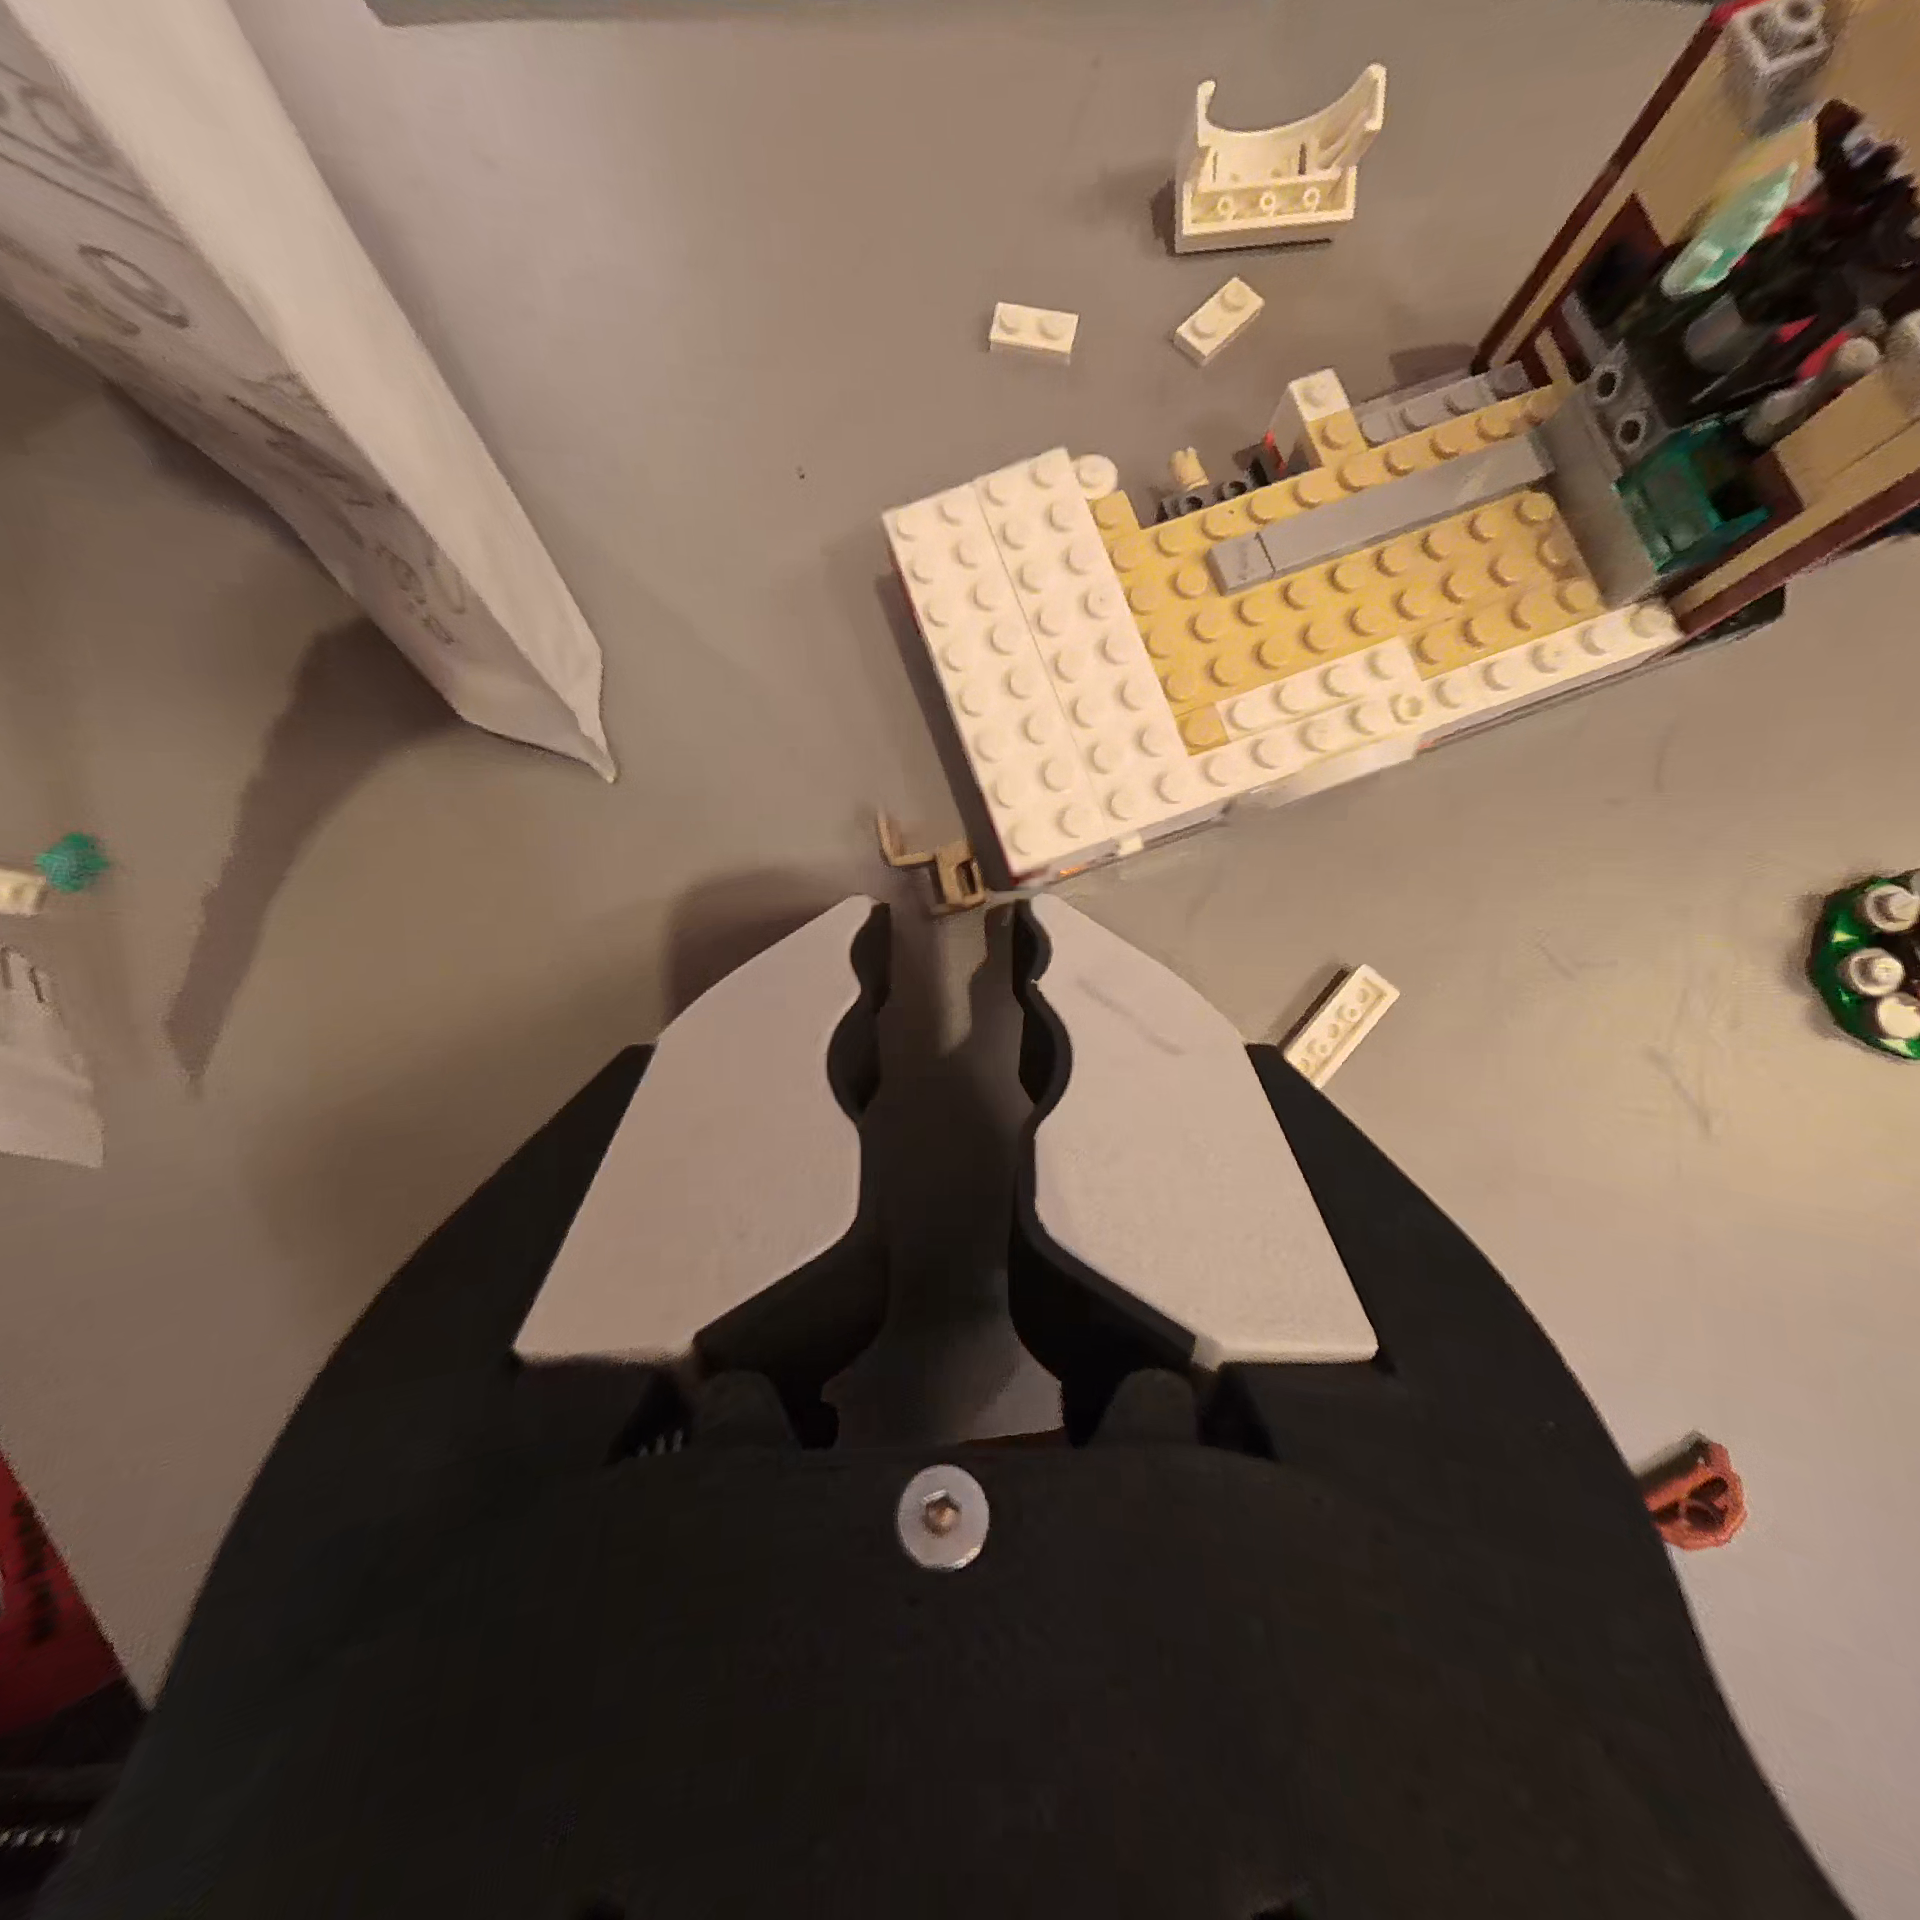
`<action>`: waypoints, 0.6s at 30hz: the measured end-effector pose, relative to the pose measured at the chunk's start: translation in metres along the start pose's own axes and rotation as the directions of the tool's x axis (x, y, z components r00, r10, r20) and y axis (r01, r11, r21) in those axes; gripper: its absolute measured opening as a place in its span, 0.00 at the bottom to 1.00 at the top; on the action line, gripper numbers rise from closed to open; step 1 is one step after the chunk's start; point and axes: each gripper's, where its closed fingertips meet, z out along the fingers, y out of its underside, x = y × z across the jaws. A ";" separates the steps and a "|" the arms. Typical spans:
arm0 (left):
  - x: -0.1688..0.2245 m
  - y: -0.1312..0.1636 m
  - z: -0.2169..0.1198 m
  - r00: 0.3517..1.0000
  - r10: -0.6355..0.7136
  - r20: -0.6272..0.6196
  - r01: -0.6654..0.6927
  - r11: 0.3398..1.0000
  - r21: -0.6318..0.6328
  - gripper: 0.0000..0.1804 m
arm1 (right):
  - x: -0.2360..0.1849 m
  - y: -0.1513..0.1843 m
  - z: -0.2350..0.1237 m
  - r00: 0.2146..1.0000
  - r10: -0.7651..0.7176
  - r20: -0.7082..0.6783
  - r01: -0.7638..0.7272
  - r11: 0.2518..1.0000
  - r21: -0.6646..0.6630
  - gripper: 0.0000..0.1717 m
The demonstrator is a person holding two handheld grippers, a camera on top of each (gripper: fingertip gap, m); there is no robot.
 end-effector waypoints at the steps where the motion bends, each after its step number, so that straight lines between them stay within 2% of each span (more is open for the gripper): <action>1: -0.001 0.000 0.000 1.000 -0.003 0.001 0.003 1.000 0.001 0.00 | 0.001 -0.001 0.001 1.000 0.005 -0.008 -0.005 1.000 0.005 0.12; 4: -0.002 0.002 0.001 1.000 -0.012 0.002 0.012 1.000 -0.001 0.00 | 0.002 -0.005 0.004 1.000 -0.007 -0.014 0.007 1.000 0.016 0.06; 8: -0.002 0.003 0.002 1.000 -0.015 -0.002 0.015 1.000 -0.006 0.00 | -0.001 -0.003 0.002 1.000 -0.021 0.018 0.020 1.000 0.018 0.05; 12: -0.001 0.003 0.004 1.000 -0.016 -0.010 0.016 1.000 -0.007 0.00 | -0.001 -0.010 -0.022 0.998 -0.023 0.064 0.020 0.998 0.056 0.05; 15: 0.001 0.002 0.007 1.000 -0.017 -0.022 0.017 1.000 -0.007 0.00 | -0.001 -0.041 -0.059 0.994 -0.071 0.081 0.058 0.986 0.157 0.04; 18: 0.003 0.002 0.011 0.999 -0.012 -0.037 0.012 1.000 -0.010 0.00 | -0.008 -0.089 -0.098 0.985 -0.159 0.065 0.135 0.951 0.279 0.02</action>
